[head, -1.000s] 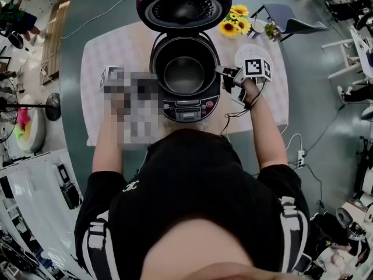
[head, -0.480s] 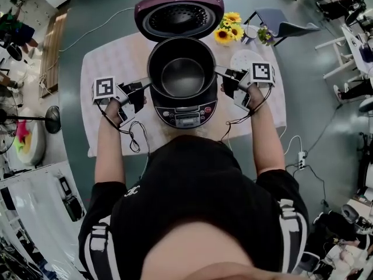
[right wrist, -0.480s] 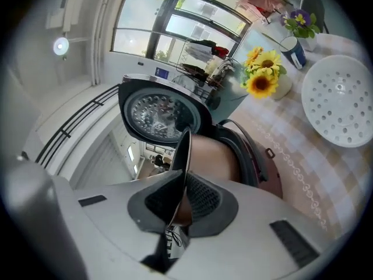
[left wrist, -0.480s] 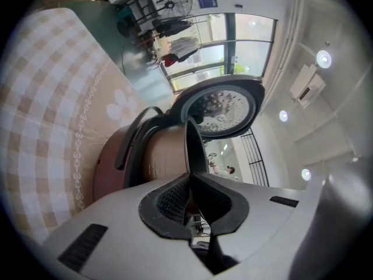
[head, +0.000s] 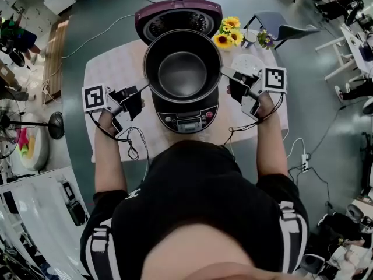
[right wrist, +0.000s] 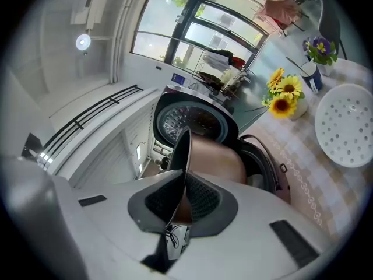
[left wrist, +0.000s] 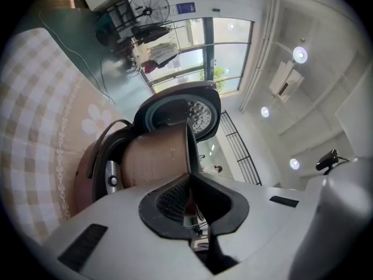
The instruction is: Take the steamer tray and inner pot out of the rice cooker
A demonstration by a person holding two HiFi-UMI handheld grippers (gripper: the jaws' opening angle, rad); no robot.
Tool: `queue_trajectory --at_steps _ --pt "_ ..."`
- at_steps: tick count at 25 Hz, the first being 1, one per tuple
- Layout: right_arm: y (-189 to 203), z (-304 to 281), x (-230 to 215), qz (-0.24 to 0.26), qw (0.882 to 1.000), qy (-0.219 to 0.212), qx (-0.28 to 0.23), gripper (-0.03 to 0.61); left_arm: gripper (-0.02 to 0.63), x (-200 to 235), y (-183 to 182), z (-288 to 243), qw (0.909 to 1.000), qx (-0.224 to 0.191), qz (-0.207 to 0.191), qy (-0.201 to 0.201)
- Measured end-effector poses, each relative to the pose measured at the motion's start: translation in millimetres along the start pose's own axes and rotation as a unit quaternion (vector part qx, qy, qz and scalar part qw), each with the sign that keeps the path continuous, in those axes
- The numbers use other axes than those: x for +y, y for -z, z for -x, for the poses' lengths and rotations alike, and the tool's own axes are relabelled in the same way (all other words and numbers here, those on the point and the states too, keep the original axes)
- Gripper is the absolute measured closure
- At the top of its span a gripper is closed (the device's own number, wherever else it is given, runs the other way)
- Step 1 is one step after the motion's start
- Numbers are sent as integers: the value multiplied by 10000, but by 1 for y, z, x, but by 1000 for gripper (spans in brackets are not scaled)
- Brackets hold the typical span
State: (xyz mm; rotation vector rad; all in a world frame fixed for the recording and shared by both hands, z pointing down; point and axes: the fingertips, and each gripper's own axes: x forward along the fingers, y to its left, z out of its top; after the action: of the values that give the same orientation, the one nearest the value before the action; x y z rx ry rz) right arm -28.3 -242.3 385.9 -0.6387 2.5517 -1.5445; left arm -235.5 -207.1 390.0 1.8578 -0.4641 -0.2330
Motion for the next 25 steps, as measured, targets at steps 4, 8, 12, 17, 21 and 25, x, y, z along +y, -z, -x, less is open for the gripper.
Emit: queue_trajectory --at_steps 4,8,12,17,21,25 --pt "3 2 0 192 9997 123 87 562 598 -2 1 -2 10000 -20 16 -9" --pt "4 16 11 203 9998 84 10 561 598 -13 7 -8 9999 6 50 134" --pt "0 43 10 133 9996 120 -218 561 598 -28 14 -27 9996 143 -65 237" --pt "-2 84 3 47 9984 243 -515 561 598 -49 26 -59 9981 389 -120 453" --pt "0 122 2 74 9963 356 -782 561 598 -61 41 -89 9958 691 -208 564" --pt "-3 175 -13 -38 9920 527 -1144 561 598 -64 64 -138 9921 1081 -187 606"
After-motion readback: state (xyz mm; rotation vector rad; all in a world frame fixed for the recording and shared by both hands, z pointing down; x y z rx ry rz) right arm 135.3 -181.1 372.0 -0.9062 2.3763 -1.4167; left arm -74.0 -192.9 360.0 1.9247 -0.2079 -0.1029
